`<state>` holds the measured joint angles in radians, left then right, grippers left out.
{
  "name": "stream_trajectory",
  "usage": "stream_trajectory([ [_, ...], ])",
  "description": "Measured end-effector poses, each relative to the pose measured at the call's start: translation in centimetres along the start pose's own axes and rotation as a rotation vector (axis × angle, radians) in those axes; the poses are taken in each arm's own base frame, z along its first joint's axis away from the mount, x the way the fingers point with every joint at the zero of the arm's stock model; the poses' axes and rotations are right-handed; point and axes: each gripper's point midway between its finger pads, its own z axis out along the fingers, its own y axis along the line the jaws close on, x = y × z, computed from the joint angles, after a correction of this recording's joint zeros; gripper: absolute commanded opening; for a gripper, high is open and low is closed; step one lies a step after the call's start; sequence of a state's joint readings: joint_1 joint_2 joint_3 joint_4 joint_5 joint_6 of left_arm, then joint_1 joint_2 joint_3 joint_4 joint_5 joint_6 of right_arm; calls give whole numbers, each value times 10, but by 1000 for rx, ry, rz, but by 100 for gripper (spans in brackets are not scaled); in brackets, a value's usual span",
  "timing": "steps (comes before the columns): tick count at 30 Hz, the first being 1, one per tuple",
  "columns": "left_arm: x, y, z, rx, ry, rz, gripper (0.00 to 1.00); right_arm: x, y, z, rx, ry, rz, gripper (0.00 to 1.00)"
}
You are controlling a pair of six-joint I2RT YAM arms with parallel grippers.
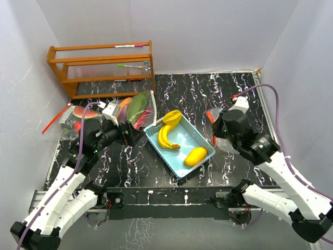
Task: Place the food in the zip-top bag and seal the zipper
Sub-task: Pick up the zipper food storage bag at the center of the board.
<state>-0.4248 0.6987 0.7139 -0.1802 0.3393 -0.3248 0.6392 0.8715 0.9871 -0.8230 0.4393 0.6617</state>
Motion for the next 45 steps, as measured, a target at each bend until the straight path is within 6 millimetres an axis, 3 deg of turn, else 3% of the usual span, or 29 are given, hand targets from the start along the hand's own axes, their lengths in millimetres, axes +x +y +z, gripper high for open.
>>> stream_trajectory([
  [3,-8,-1,0,-8,-12,1,97,-35,29,-26,-160,-78,-2,8],
  [6,-20,-10,0,32,-49,-16,96,-57,55,-52,-319,-126,-9,8],
  [14,-62,-52,10,258,-193,-116,92,-64,97,-89,-602,-136,-34,8],
  [16,-58,-56,16,307,-200,-165,92,-66,109,-97,-679,-137,-40,8],
  [21,-28,-51,38,365,-137,-347,85,-64,132,-115,-842,-130,-63,8],
  [28,-27,-52,56,398,-107,-495,81,-59,154,-121,-973,-106,-92,8],
  [37,-41,-70,68,463,-110,-555,77,-55,162,-124,-1034,-100,-103,8],
  [45,-26,-82,80,473,-61,-584,67,-54,163,-124,-1048,-108,-100,8],
])
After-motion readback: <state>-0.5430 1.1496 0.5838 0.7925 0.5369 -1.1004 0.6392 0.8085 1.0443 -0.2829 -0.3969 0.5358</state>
